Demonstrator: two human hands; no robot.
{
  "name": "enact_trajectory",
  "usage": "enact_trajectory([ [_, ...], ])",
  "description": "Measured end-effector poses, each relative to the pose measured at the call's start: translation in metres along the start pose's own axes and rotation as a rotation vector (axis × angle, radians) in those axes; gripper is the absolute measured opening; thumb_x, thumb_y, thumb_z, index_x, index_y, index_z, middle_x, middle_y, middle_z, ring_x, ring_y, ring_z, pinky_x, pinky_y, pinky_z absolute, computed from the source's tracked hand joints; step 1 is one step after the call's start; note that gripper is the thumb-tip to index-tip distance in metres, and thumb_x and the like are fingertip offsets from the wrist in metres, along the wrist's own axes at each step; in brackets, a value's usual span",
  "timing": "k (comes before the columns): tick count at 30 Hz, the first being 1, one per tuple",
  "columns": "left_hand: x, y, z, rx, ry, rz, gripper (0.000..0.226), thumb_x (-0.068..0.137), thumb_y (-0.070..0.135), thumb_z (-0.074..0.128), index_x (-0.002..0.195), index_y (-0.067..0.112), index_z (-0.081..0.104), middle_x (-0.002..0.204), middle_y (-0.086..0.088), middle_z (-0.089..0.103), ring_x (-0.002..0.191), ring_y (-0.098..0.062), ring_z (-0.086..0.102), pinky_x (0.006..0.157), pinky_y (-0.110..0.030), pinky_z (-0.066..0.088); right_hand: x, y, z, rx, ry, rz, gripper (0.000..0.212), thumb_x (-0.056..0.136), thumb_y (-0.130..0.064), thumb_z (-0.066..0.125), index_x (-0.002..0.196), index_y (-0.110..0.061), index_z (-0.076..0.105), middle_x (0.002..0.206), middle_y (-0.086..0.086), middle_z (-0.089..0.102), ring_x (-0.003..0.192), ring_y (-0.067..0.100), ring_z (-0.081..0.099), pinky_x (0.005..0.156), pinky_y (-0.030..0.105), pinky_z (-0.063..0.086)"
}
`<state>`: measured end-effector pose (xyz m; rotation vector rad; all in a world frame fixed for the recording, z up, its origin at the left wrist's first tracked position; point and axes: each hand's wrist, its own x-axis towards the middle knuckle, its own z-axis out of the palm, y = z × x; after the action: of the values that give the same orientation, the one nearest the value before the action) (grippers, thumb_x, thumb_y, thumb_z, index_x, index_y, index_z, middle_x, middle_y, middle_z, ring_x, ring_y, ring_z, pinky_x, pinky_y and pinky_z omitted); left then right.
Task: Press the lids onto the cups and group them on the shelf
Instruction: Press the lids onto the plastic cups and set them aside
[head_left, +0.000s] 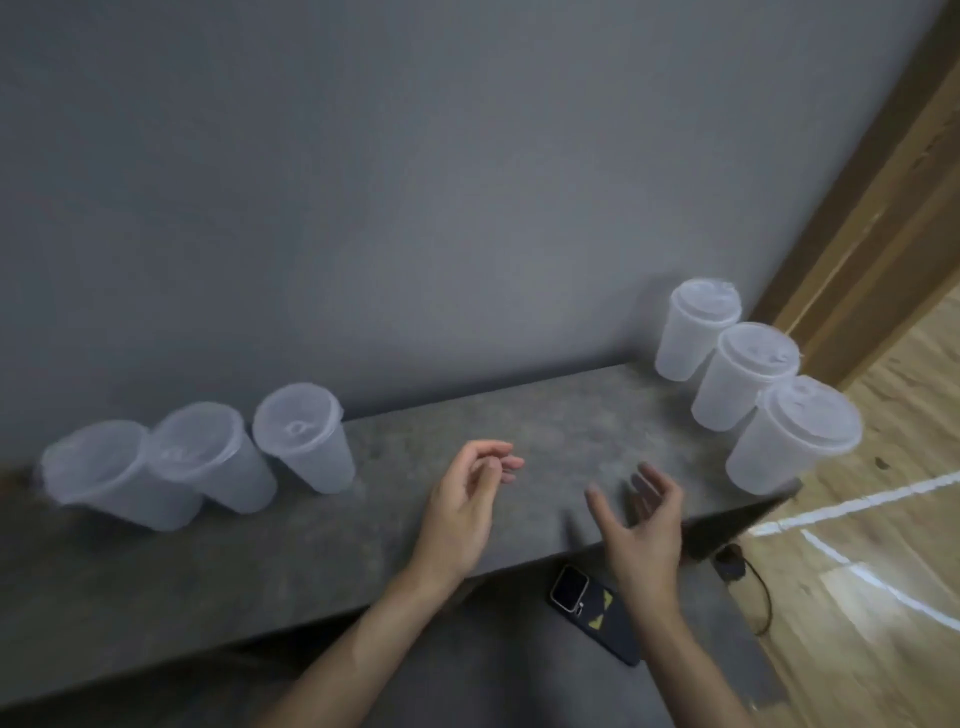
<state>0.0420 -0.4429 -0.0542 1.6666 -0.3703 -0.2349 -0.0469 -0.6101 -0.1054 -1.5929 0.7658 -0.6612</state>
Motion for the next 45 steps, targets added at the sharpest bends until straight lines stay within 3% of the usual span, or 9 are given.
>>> enact_trajectory([
  [3, -0.011, 0.015, -0.034, 0.230, 0.128, 0.154, 0.012, 0.104, 0.015, 0.055, 0.107, 0.022, 0.065, 0.101, 0.013, 0.074, 0.100, -0.005, 0.069, 0.091, -0.023, 0.051, -0.011, -0.008, 0.043, 0.008, -0.216, -0.083, 0.064, 0.080, -0.022, 0.086, 0.133, -0.020, 0.049, 0.134, -0.003, 0.056, 0.126, 0.009, 0.055, 0.098, 0.001, 0.038],
  [8, 0.003, 0.042, -0.107, 0.848, 0.537, 0.455, 0.028, 0.092, 0.027, 0.067, 0.117, 0.014, 0.063, 0.121, 0.001, 0.065, 0.118, -0.022, 0.057, 0.108, -0.038, 0.039, -0.025, -0.030, 0.102, -0.033, -0.494, -0.217, 0.069, 0.079, -0.029, 0.088, 0.136, -0.020, 0.049, 0.137, -0.003, 0.055, 0.131, 0.009, 0.052, 0.105, 0.004, 0.033],
  [12, 0.025, 0.029, -0.154, 1.298, 0.385, 0.143, 0.086, 0.083, 0.047, 0.074, 0.148, 0.001, 0.041, 0.155, -0.029, 0.037, 0.151, -0.046, 0.022, 0.125, -0.050, -0.003, -0.034, -0.037, 0.132, -0.122, -0.619, -0.313, 0.069, 0.080, -0.029, 0.088, 0.137, -0.021, 0.050, 0.138, -0.006, 0.054, 0.130, 0.010, 0.051, 0.101, -0.001, 0.030],
  [16, 0.037, 0.019, -0.159, 1.449, 0.302, 0.128, 0.087, 0.072, 0.051, 0.084, 0.136, 0.000, 0.054, 0.126, -0.027, 0.060, 0.136, -0.050, 0.044, 0.124, -0.056, 0.007, -0.037, -0.037, 0.145, -0.185, -0.721, -0.358, 0.074, 0.081, -0.035, 0.087, 0.141, -0.023, 0.046, 0.141, -0.010, 0.051, 0.134, 0.006, 0.047, 0.102, -0.002, 0.026],
  [19, 0.036, 0.022, -0.143, 1.269, 0.308, 0.278, 0.085, 0.071, 0.063, 0.075, 0.129, 0.004, 0.058, 0.113, -0.016, 0.063, 0.117, -0.037, 0.060, 0.126, -0.046, 0.005, -0.037, -0.037, 0.145, -0.173, -0.748, -0.346, 0.083, 0.077, -0.036, 0.090, 0.144, -0.021, 0.044, 0.143, -0.008, 0.051, 0.134, 0.005, 0.049, 0.104, 0.000, 0.029],
  [26, 0.009, 0.011, -0.077, 0.565, -0.101, 0.202, 0.085, 0.081, 0.073, 0.061, 0.150, 0.026, 0.040, 0.148, 0.012, 0.036, 0.135, -0.009, 0.045, 0.114, -0.034, 0.039, -0.028, -0.031, 0.124, 0.006, -0.640, -0.298, 0.063, 0.079, -0.015, 0.085, 0.133, -0.027, 0.054, 0.119, -0.023, 0.069, 0.114, 0.003, 0.067, 0.093, 0.024, 0.055],
  [30, 0.005, 0.002, -0.067, 0.365, -0.022, 0.224, 0.065, 0.093, 0.064, 0.051, 0.144, 0.023, 0.048, 0.143, 0.010, 0.044, 0.133, -0.002, 0.045, 0.115, -0.031, 0.037, -0.029, -0.027, 0.116, -0.003, -0.650, -0.245, 0.060, 0.070, -0.039, 0.082, 0.125, -0.028, 0.060, 0.112, -0.026, 0.072, 0.109, -0.003, 0.068, 0.089, 0.016, 0.052],
  [36, 0.001, -0.010, -0.068, 0.311, 0.037, 0.258, 0.050, 0.100, 0.042, 0.054, 0.143, 0.015, 0.051, 0.142, 0.004, 0.049, 0.135, -0.006, 0.046, 0.113, -0.022, 0.034, -0.019, -0.009, 0.120, -0.024, -0.674, -0.232, 0.069, 0.075, -0.018, 0.091, 0.135, -0.010, 0.058, 0.120, -0.002, 0.073, 0.112, 0.008, 0.070, 0.093, 0.027, 0.056],
  [45, -0.003, -0.015, -0.056, 0.058, 0.172, 0.134, 0.039, 0.108, 0.026, 0.031, 0.140, 0.023, 0.052, 0.143, 0.006, 0.057, 0.134, -0.009, 0.052, 0.114, -0.027, 0.039, -0.029, -0.013, 0.121, -0.025, -0.641, -0.233, 0.090, 0.070, -0.036, 0.094, 0.144, -0.015, 0.047, 0.135, 0.000, 0.064, 0.127, 0.016, 0.062, 0.105, 0.044, 0.053],
])
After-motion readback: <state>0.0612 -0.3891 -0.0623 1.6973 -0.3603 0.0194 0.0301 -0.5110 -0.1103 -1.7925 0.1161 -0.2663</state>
